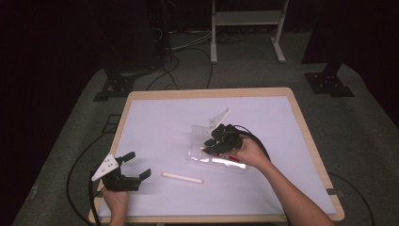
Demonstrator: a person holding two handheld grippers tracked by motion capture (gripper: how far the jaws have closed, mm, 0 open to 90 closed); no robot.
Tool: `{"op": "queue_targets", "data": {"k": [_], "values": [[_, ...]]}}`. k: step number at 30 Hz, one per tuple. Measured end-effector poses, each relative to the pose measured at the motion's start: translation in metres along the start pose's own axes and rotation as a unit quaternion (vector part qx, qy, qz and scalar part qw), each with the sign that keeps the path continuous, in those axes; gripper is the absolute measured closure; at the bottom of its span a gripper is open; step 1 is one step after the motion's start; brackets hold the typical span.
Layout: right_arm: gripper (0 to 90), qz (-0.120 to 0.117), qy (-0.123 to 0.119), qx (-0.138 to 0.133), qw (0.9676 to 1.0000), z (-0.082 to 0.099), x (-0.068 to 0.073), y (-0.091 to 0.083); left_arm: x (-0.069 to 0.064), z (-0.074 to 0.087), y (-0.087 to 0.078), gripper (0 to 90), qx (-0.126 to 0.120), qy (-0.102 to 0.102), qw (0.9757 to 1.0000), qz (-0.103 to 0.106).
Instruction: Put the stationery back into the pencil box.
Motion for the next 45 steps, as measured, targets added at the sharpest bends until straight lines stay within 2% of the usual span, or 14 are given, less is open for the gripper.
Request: {"op": "queue_targets", "data": {"k": [8, 19, 45], "values": [[67.6, 0.000, -0.002, 0.001, 1.0000, -0.005, -0.005, 0.002, 0.000, 0.000, 0.000, 0.0, 0.000, 0.001, 1.0000, 0.000], [67.6, -0.002, -0.004, 0.009, 0.9999, -0.013, -0.009, 0.012, 0.000, 0.000, 0.000, 0.0, 0.000, 0.001, 1.0000, 0.001], [67.6, -0.004, 0.004, 0.024, 0.9997, -0.009, -0.020, 0.043, -0.001, 0.000, 0.000, 0.0, 0.000, 0.001, 1.0000, 0.002]]}}
Point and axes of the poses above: each handheld gripper's, and its own axes: y roughly forward along the jaws, z roughly out of its underside, x roughly to its left, the point moved 7 cm from there along y, roughly forward along the jaws, and after that the axes turned 15 degrees about -y, right-handed, at the moved point
